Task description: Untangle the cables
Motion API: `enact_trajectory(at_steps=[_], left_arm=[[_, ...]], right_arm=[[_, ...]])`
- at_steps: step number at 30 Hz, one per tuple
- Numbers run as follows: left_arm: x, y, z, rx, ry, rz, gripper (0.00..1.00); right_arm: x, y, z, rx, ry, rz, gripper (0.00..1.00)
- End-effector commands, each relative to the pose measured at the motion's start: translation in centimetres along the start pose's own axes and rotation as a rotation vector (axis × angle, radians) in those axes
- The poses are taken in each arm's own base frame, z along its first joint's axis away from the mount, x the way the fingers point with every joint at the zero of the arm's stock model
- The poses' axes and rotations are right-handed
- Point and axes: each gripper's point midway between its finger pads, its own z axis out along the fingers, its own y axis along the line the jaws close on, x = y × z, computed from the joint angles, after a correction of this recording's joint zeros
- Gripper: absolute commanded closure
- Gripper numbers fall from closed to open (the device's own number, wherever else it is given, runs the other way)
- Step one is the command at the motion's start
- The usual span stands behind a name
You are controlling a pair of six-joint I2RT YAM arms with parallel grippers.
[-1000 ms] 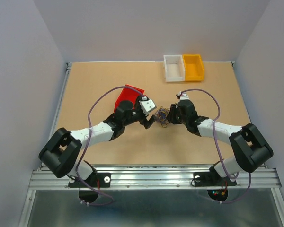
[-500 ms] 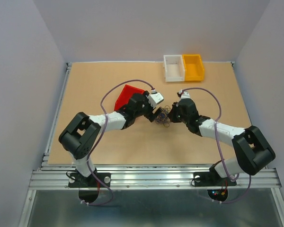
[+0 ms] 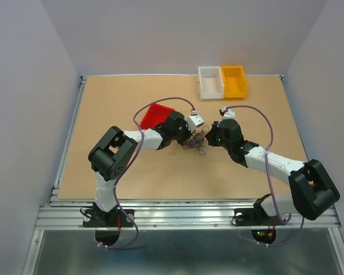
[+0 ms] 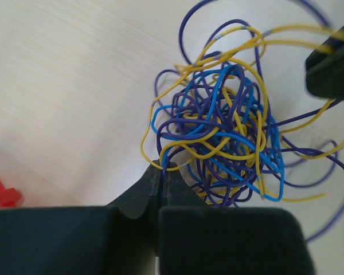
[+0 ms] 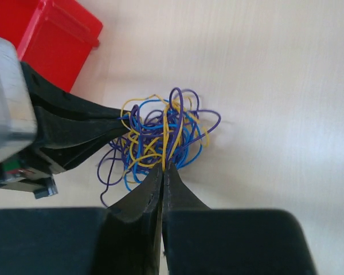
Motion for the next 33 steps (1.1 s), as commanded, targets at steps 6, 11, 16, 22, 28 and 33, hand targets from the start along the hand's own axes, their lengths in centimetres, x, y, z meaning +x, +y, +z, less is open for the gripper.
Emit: enact_trajectory(at_steps=[6,11,16,22,28,33], left_arm=[[-4.4,3.8,-3.7,-0.094,-0.147,-0.052,1.00],[-6.3,6.4,-8.3,-0.066,-0.277,-0.168,1.00],[-6.9,6.9,-10.0,-0.078,-0.317,-0.155,1.00],[-7.9,4.6,-10.9,0.023,-0.359,-0.090,1.00],[-8.2,0.7,-10.8,0.113,-0.361,0.025,1.00],[-8.3,-1.2,-11.0,0.164,-0.364,0.084,1.00]], right_arm=[[-7.0,-6.7,-7.1,0.328,-0.442,0.247,0.99],[-8.7,-10.8,-12.7,0.490,-0.658,0.392,0.99],[-9.2,-13.0,-16.7,0.560,-0.786,0.487,0.99],[-10.5,-8.3,-15.7,0.306,-0.691,0.327,0.34],[-9.5,-0.9,-12.0,-0.075,-0.566,0.067,0.21],[-7.9,2.6,-9.5,-0.232,-0.439,-0.018,0.20]])
